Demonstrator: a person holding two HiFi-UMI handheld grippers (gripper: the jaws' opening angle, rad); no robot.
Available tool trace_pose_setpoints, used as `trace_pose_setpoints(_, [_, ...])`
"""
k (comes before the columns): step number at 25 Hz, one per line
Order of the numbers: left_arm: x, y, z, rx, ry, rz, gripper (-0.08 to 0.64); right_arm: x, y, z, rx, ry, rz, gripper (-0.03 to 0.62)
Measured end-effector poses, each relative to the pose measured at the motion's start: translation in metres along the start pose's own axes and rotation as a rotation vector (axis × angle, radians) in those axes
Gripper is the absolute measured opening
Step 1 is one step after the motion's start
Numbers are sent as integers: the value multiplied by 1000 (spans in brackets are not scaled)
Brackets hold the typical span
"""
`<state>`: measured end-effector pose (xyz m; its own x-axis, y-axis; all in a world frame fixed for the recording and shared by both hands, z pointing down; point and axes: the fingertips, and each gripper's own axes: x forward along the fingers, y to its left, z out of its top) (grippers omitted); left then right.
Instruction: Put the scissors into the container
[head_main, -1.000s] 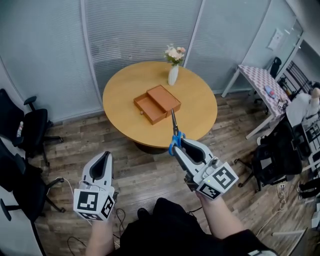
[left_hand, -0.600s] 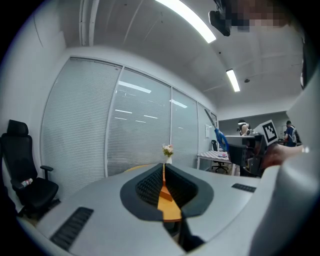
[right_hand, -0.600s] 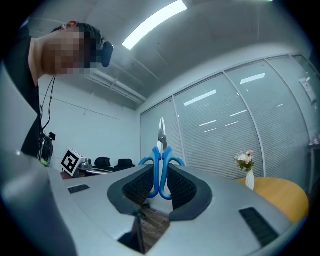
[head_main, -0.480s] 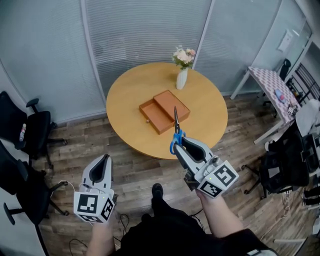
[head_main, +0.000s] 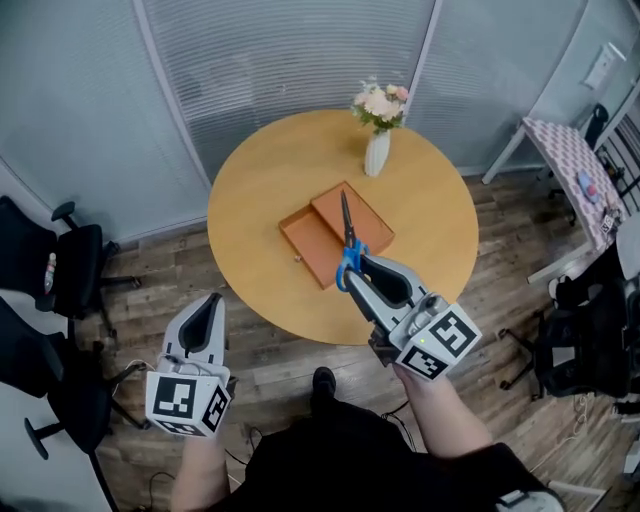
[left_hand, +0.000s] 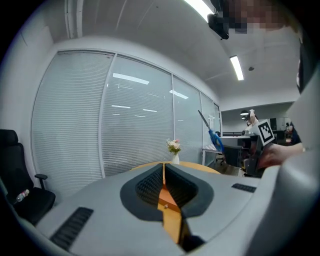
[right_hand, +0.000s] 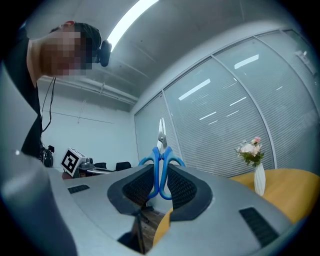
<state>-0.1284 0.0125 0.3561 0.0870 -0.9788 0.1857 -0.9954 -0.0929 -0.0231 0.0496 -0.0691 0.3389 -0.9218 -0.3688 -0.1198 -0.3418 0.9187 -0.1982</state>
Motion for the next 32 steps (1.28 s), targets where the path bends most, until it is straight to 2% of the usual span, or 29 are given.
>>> trace_pose_setpoints(9, [48,3,15,19,-4,-20,21,19,-42,16,-13,-17,1,98])
trace_pose_setpoints(15, [80,24,16,8,-16,-63,21,34,-63,9,-14,3,-59,98])
trace_pose_setpoints(24, [152,72,20,8,-35,-225,21,84,-100,-14,-14,51,-217,98])
trace_pose_setpoints(32, [205,125,13,-5,-23,-355,21,138,-115,-39,-18,93,-348,98])
